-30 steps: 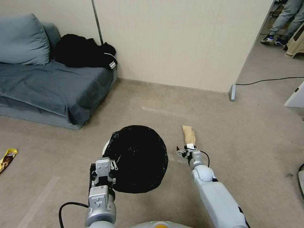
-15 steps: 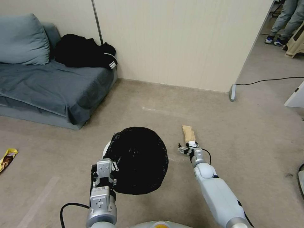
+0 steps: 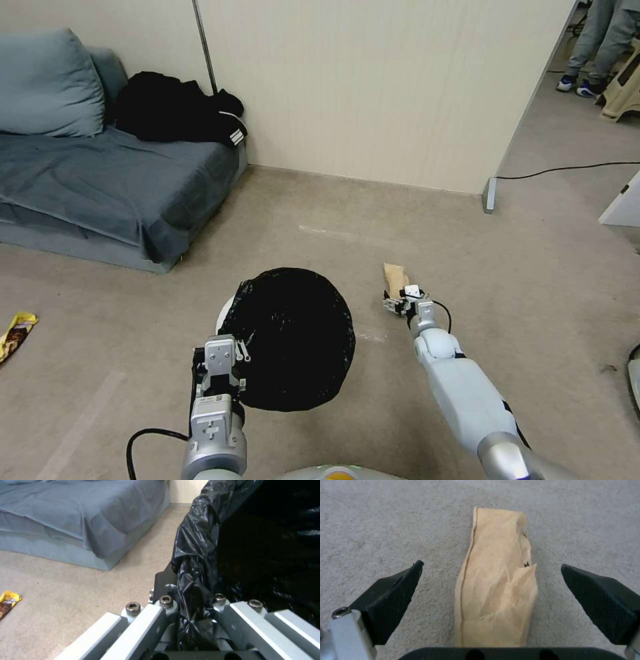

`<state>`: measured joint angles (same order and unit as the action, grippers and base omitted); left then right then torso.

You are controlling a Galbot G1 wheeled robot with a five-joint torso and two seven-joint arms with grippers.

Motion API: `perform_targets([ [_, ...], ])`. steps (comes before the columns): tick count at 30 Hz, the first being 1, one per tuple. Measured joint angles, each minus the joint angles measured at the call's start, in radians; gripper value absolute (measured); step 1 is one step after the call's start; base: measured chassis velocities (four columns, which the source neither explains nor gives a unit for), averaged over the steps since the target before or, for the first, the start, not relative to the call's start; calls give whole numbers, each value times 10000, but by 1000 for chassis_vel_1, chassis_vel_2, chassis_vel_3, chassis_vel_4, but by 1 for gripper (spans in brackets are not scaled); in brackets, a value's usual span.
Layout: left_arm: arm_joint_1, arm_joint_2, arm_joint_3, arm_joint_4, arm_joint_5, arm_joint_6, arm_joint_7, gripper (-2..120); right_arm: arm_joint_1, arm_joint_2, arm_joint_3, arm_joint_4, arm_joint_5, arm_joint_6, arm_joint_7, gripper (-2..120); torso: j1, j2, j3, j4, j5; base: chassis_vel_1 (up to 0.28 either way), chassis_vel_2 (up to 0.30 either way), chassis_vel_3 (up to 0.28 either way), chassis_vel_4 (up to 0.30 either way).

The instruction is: Pick up the trash bin, then pick up the garbage from the floor and place it into the trash bin.

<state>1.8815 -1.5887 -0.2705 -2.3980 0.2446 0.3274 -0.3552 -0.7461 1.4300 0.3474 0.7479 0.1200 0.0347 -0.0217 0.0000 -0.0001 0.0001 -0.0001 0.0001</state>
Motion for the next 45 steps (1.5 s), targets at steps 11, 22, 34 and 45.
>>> perform_targets([
  [11, 85, 1, 34, 0, 82, -71, -12, 2, 616, 175, 288, -1133, 26, -387, -63, 100, 0, 0, 0, 1, -1, 0, 0, 0, 0],
  [22, 132, -22, 68, 3, 201, -136, -19, 2, 842, 217, 487, -1810, 0, -389, -217, 80, 0, 0, 0, 0, -1, 0, 0, 0, 0],
  [34, 112, -80, 217, 55, 290, -161, -22, 2, 636, 288, 522, -1319, 26, -298, -154, 36, 0, 0, -1, 1, -1, 0, 0, 0, 0],
  [45, 122, -36, 266, 60, 321, -173, -23, 2, 456, 243, 514, -1259, 12, -64, 5, 0, 0, 0, -1, 1, -1, 0, 0, 0, 0],
])
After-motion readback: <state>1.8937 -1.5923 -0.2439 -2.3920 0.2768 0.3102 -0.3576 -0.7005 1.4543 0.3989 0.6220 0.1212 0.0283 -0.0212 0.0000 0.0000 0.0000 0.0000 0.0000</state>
